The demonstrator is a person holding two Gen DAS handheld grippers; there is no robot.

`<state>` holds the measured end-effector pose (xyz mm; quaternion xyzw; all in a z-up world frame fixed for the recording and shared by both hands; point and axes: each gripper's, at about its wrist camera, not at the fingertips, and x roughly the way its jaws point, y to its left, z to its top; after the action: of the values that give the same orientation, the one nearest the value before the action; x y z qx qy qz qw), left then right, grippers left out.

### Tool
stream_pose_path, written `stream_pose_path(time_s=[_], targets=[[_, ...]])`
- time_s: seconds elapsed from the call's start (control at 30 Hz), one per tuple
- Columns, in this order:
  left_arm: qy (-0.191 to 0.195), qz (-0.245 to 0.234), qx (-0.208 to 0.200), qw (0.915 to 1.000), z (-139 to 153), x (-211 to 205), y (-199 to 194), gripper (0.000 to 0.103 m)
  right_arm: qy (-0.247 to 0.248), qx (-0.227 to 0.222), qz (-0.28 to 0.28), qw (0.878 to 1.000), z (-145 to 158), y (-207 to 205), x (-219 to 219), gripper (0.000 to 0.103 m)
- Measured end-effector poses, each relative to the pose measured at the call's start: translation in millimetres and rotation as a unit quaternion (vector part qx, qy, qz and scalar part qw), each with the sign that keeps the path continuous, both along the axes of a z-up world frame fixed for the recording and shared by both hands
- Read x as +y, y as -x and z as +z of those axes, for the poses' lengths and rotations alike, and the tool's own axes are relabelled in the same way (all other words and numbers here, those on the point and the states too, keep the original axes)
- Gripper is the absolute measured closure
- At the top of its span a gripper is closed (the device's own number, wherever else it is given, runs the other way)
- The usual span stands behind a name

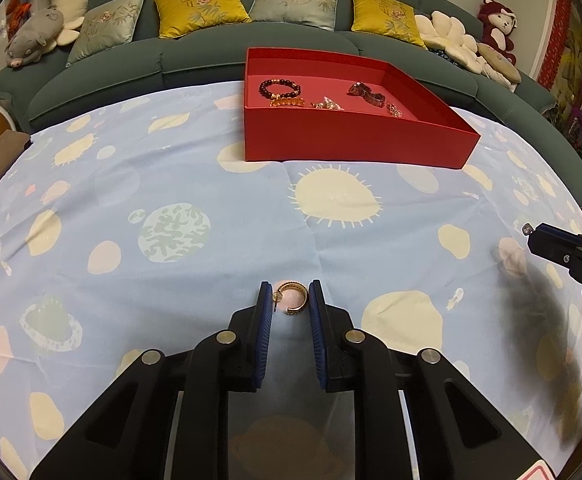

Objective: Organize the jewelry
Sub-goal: 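Carry the ring and gold earring into the red tray and open both grippers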

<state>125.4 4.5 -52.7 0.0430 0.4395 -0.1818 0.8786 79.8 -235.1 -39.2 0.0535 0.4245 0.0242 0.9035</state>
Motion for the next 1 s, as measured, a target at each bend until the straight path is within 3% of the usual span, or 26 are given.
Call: stream_pose_path(time_s=[0.57, 1.0], targets=[[0.044, -0.018, -0.022, 0.9986, 48, -22, 12, 0.087, -0.011, -0.027, 0.005, 1.0, 23, 2, 7, 0.083], [0.079, -0.032, -0.114, 0.9898, 152, -40, -13, 0.087, -0.029, -0.119, -0.011, 0.992, 105, -19, -6, 0.083]])
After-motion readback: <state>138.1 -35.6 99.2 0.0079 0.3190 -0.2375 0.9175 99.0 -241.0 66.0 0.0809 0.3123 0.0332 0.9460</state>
